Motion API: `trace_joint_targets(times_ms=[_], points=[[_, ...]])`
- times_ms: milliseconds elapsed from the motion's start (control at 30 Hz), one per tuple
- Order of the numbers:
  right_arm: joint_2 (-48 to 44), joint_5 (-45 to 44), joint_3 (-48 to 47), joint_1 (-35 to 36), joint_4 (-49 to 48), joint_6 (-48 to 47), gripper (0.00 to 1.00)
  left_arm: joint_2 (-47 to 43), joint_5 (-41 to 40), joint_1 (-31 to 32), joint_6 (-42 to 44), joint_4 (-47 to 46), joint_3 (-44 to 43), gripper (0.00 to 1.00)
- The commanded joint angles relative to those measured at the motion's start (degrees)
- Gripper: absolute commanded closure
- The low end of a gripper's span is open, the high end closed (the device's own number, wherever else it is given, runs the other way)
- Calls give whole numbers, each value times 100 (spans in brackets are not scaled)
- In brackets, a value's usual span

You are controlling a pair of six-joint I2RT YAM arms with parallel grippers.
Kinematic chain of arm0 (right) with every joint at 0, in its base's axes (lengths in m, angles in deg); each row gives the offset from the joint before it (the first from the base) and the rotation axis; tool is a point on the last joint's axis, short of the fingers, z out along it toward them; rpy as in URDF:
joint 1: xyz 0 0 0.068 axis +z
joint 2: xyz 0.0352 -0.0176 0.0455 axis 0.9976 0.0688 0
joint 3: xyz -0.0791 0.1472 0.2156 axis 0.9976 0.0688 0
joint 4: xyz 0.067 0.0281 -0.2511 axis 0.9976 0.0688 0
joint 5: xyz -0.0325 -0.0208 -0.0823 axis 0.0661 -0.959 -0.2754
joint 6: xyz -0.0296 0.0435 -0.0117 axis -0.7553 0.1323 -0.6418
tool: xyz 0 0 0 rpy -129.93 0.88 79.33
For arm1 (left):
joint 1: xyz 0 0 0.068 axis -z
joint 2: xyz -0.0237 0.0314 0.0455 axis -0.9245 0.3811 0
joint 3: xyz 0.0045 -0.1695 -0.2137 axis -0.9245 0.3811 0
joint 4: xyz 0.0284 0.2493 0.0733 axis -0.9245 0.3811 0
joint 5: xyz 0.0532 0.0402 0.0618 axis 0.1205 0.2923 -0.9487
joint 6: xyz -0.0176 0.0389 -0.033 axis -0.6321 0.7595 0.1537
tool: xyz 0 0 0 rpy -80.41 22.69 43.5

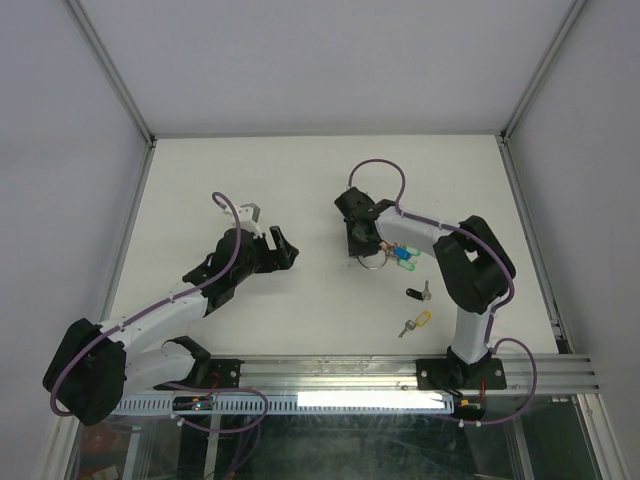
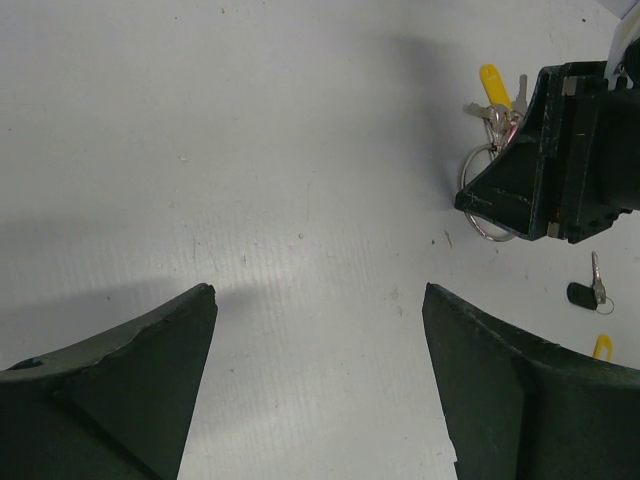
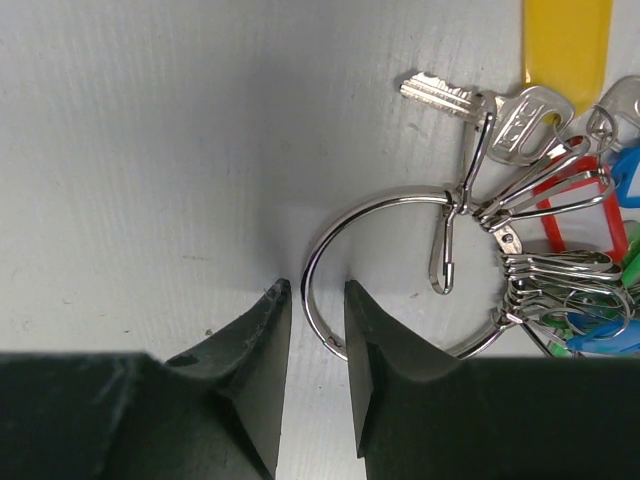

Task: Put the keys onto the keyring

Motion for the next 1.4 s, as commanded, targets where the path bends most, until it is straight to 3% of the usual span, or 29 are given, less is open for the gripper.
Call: trace_joint_targets(times_ms=[0,200,300,733,1067,1100,1233,1367], points=[[126,-25,-246,35,0,108,71,-78,-128,35,39,-145,-20,18],[486,152,-291,40,168,149,85,-132,-155,31,22,-109,-12,18],[612,199,-254,51,207,183,100,-189,-187,24,-9,-97,43,18],[-624,311,-70,77,-288,703,100,-99,297,24,80,-482,93,15],[-791,108,-144,76,-69,598,100,38,503,37,29,-728,149,16],[-724,2,-164,71,12,543,98,18,485,29,37,-706,151,16],[-476,-106,-97,83,75,423,74,-65,382,36,81,-618,162,15],[-247,-6,-90,112,-9,374,69,-96,347,30,76,-593,151,15]])
